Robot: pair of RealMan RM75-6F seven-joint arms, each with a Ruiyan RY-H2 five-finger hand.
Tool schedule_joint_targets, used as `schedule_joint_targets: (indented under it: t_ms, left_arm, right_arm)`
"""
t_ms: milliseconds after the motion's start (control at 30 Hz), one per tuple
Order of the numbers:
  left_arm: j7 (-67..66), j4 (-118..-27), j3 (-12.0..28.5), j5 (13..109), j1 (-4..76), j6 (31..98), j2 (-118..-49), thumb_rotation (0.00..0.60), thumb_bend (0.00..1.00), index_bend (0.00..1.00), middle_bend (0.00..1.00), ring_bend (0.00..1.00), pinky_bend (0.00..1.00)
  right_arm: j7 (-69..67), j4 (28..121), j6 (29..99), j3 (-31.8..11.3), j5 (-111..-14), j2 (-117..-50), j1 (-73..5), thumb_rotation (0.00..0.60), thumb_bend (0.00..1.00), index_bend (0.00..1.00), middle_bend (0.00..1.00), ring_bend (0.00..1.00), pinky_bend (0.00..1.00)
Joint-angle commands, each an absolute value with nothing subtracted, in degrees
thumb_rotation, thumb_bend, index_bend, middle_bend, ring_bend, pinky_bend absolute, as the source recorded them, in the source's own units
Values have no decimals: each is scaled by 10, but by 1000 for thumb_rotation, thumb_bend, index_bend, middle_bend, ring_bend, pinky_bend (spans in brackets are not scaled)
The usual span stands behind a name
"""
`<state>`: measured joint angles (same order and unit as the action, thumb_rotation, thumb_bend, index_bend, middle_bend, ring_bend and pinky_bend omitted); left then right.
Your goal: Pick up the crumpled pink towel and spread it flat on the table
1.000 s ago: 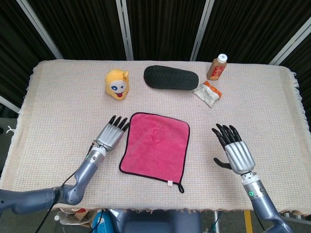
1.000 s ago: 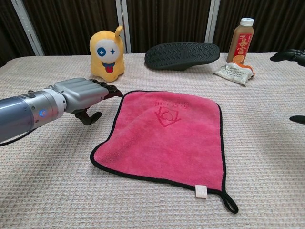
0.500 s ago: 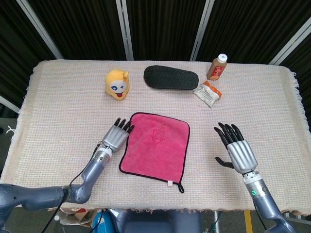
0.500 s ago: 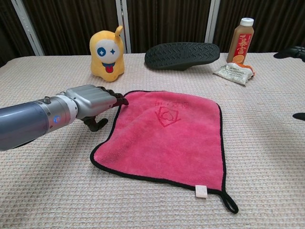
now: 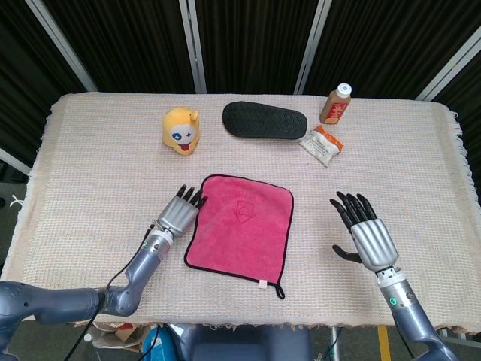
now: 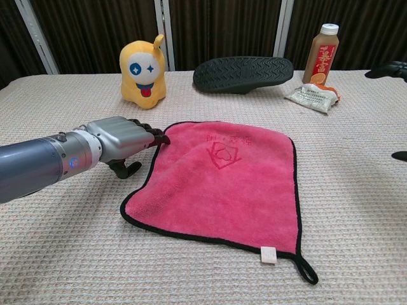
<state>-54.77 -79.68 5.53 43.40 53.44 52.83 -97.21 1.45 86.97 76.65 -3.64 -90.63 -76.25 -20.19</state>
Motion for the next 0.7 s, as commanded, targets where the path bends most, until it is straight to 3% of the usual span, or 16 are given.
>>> schedule_joint_targets:
  t_ms: [33, 467, 700]
  left_arm:
    - [-546, -795, 52, 433, 536, 530, -970, 600, 643, 0, 0, 0, 0]
    - [-534, -779, 38, 429, 537, 532, -970, 600, 643, 0, 0, 0, 0]
    - [-460, -774, 48, 504, 530, 543, -977, 600, 643, 0, 0, 0, 0]
  right_arm:
    - [13, 868, 766, -36, -906, -763, -202, 600, 215, 94, 18, 0, 0]
    - [12, 869, 766, -36, -907, -765, -203, 600, 214, 102, 20, 0, 0]
    - [9, 870, 765, -41, -902, -767, -204, 600, 215, 102, 22, 0, 0]
